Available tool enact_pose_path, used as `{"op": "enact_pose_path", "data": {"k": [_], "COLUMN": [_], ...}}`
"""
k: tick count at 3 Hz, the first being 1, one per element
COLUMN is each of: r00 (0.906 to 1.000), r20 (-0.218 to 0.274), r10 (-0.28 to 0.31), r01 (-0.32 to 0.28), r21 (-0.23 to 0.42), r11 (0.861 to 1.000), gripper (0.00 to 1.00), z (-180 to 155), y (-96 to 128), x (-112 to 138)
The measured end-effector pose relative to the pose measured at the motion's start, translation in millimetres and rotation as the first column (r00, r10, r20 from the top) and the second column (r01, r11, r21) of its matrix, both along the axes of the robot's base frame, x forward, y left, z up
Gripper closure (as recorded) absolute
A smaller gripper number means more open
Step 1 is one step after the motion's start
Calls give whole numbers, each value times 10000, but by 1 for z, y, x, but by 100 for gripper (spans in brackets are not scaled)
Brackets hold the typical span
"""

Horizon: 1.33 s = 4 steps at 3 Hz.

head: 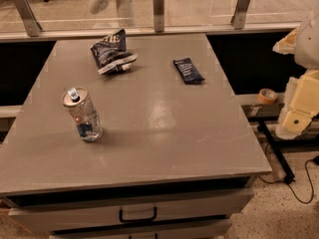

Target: Move rxbar blueberry near redbull can

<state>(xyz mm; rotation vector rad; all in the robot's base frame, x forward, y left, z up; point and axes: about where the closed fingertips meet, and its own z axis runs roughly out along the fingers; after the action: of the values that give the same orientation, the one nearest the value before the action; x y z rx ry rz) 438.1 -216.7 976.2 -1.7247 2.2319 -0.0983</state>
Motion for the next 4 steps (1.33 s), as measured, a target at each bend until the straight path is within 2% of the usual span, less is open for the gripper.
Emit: {"op": "enact_pose_path", "data": {"k": [1,2,3,4], "r00": [10000,9980,9799,9291], "r20": [3,318,573,427], "r10": [-1,-546,-1909,-3672], "r01": [1,513,1678,3187], "r21": [2,974,2793,4110], "r11": [10000,9939,9454,8541], "gripper": [0,0,0,0], "z": [0,0,-3,-8], "y": [0,2,9,13], "x": [0,13,47,99]}}
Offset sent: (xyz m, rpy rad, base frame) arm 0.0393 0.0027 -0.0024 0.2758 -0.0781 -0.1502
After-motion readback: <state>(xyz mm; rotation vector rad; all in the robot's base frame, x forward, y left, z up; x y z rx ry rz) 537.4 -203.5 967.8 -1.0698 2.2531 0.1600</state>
